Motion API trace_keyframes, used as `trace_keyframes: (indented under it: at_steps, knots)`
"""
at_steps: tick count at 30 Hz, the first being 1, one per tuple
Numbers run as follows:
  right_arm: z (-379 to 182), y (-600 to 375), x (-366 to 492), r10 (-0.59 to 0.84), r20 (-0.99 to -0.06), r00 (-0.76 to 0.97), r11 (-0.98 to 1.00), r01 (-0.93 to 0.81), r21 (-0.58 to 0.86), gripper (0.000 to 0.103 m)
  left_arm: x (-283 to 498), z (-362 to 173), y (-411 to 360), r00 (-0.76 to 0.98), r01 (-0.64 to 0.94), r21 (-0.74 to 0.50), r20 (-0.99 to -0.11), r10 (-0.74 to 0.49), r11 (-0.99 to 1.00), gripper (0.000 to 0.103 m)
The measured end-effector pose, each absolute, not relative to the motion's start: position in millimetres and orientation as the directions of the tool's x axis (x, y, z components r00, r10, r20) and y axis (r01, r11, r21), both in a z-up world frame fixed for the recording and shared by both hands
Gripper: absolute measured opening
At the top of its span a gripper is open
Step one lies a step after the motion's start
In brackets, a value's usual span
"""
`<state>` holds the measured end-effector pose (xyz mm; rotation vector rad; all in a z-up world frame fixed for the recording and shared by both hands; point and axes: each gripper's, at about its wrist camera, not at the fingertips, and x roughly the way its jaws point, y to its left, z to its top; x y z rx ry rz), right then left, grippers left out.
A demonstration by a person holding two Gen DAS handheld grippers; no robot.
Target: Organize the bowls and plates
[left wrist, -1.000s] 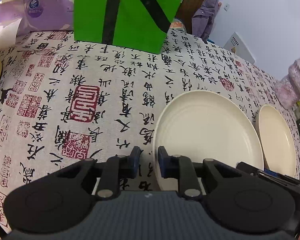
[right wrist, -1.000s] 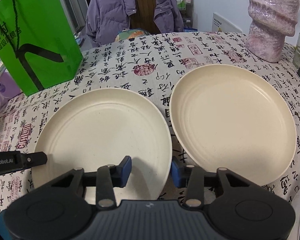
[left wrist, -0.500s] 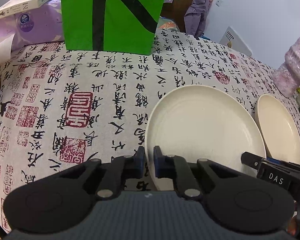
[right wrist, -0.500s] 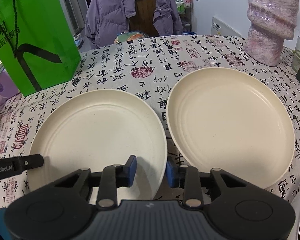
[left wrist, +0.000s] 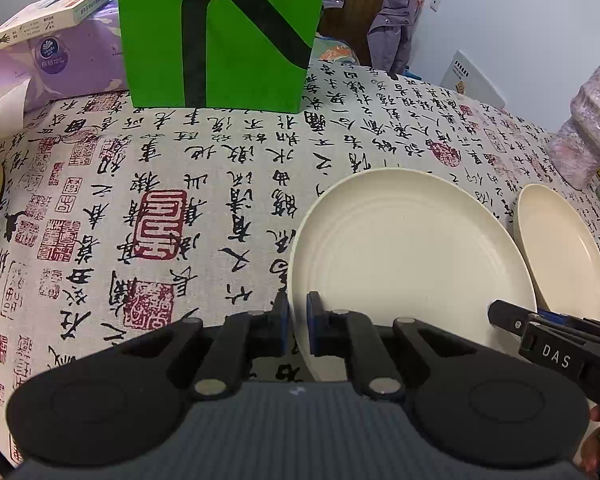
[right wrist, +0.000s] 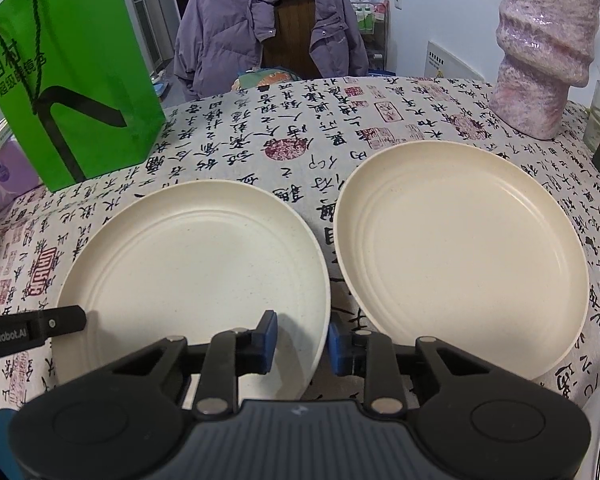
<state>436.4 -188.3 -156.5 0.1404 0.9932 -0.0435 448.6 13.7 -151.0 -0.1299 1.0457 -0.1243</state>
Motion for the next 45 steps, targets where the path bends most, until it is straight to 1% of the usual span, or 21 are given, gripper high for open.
trace_keyframes:
  at_steps: [5,29,34,39,45]
  knots:
    - [-154,-187,434,0.021,-0.825,0.564,0.992,0.09,0.087,0.023,448,-150,14,0.499,0.039,-0.16,-0.852,-0.158,0.986,0.01]
    - [-138,-178,425,-0.013,-0.75,0.661,0.999,0.036,0.015,0.023,441,-139,15,0.552,0.032,-0.18,-0.817,-0.167,0.983,0.011]
    - [-140,-179,426,-0.009,-0.755,0.655,0.999,0.03,0.014,0.023,443,-141,16,0.543,0.027,-0.18,-0.823,-0.165,0.983,0.011]
    - [-146,-179,431,0.009,-0.786,0.619,0.999,0.033,0.038,0.022,447,-147,17,0.507,0.011,-0.181,-0.846,-0.162,0.983,0.011]
    - [-155,-183,435,0.023,-0.816,0.578,0.997,0.051,0.065,0.022,451,-154,22,0.459,-0.004,-0.224,-0.866,-0.197,0.975,0.013]
